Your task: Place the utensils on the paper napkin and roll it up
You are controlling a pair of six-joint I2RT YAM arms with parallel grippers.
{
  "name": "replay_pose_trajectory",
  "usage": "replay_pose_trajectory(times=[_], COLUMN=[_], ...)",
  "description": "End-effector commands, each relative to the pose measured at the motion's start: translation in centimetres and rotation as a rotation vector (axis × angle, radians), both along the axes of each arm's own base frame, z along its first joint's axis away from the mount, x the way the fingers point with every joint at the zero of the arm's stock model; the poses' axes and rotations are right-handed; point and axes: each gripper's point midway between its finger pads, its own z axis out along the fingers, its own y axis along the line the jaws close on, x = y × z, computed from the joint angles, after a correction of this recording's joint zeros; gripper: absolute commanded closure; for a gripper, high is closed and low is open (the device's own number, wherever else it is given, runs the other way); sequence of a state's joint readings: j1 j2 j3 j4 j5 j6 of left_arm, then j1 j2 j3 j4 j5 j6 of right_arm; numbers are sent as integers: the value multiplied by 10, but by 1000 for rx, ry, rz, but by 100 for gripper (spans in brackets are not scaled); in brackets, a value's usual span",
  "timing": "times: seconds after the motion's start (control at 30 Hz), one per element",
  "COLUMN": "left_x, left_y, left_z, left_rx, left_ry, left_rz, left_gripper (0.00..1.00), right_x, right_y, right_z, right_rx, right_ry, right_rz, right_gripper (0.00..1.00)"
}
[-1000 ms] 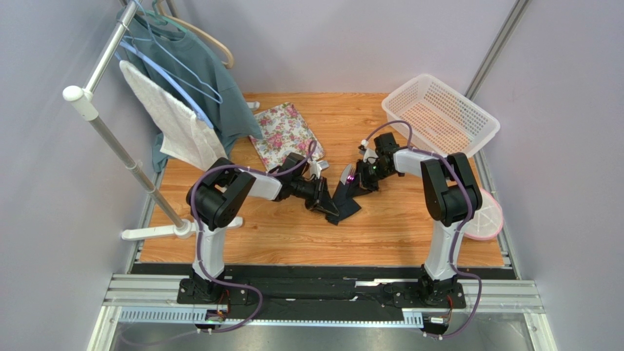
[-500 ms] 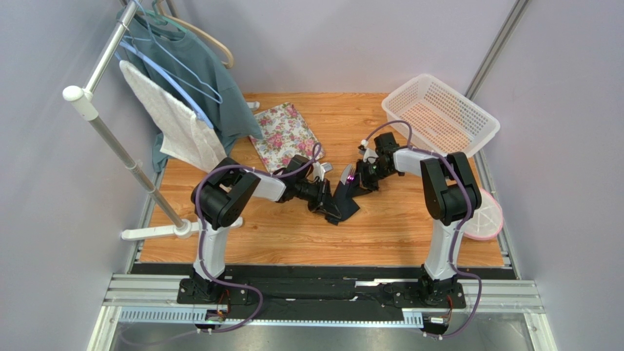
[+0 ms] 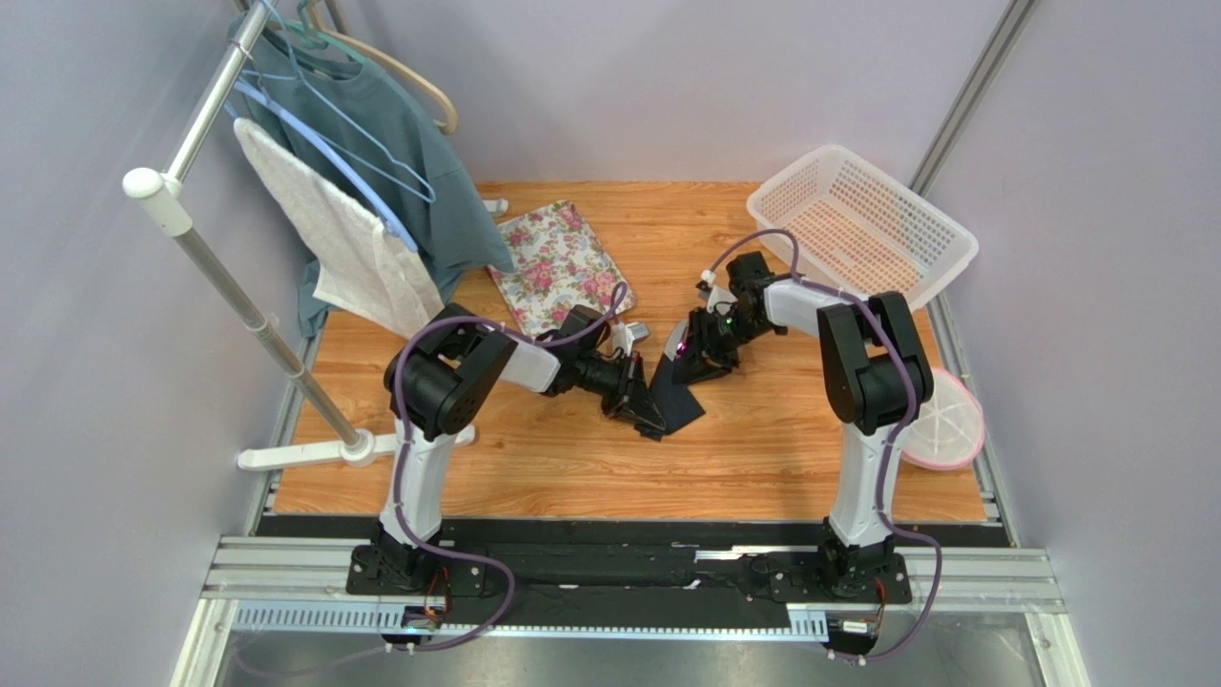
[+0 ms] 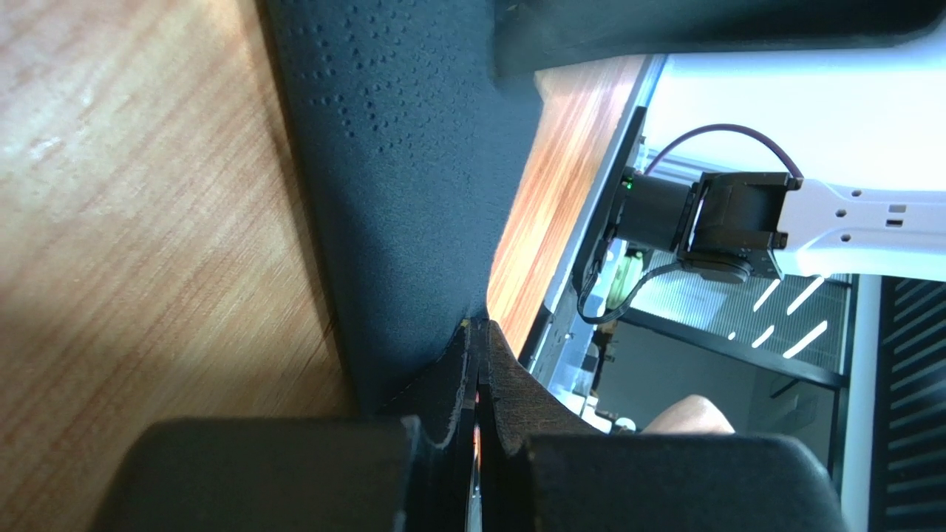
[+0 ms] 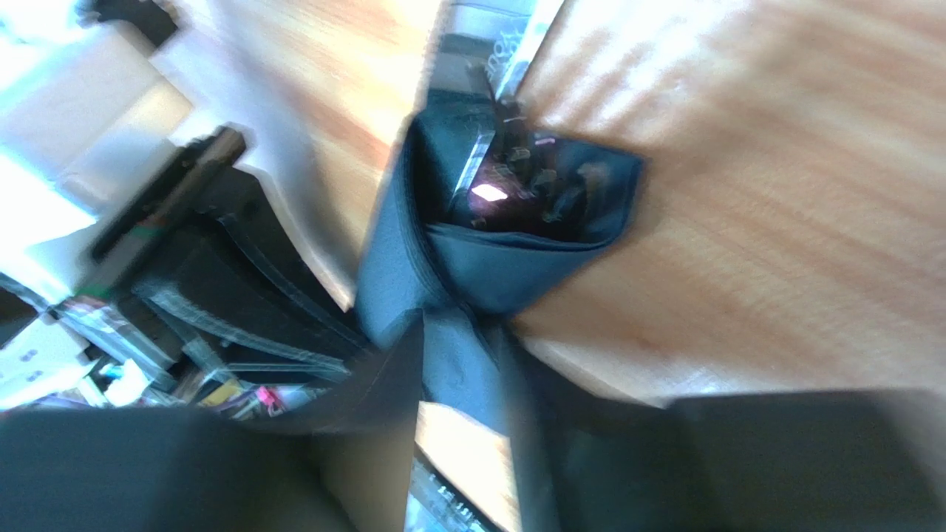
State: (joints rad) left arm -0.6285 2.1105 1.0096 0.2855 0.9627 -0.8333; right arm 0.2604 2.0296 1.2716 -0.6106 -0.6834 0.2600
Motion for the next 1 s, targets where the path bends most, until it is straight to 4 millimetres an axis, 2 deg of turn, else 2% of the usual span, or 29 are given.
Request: replay_pose_trajectory(times=[0.0, 0.07, 0.1, 0.23, 0.5, 0.63, 0.83, 0.87, 0.93, 0.97], left_x=[-5, -4, -4, -3, -1, -1, 0, 1, 2, 3], left_y=[16, 16, 16, 14, 13, 13, 12, 12, 11, 10], left_z=[-45, -44, -44, -43, -40, -40, -38, -38, -37, -36], left_rx=[143, 139, 140, 135, 128, 127, 124, 123, 122, 119], left_ry=[36, 31, 32, 32, 24, 24, 22, 18, 15, 12], left_rz=[46, 48, 49, 50, 52, 53, 54, 55, 56, 56], left_gripper=[100, 100, 100, 100, 100, 100, 100, 100, 100, 100], right_x=[27, 28, 27, 29, 16, 10, -2, -5, -9, -9], right_y=[-23, -23, -23, -16, -5, -6, -11, -12, -11, -9], right_z=[7, 17, 19, 21, -4, -15, -34, -39, -44, -45], right_rx=[-87, -84, -82, -69, -209, -267, -302, -304, -297, -286], right_ry=[-90, -103, -100, -85, -58, -60, -25, -11, 7, 3], right_rz=[-47, -67, -74, -111, -98, -90, -66, -61, -52, -47], right_gripper=[53, 40, 40, 39, 41, 46, 61, 71, 84, 97])
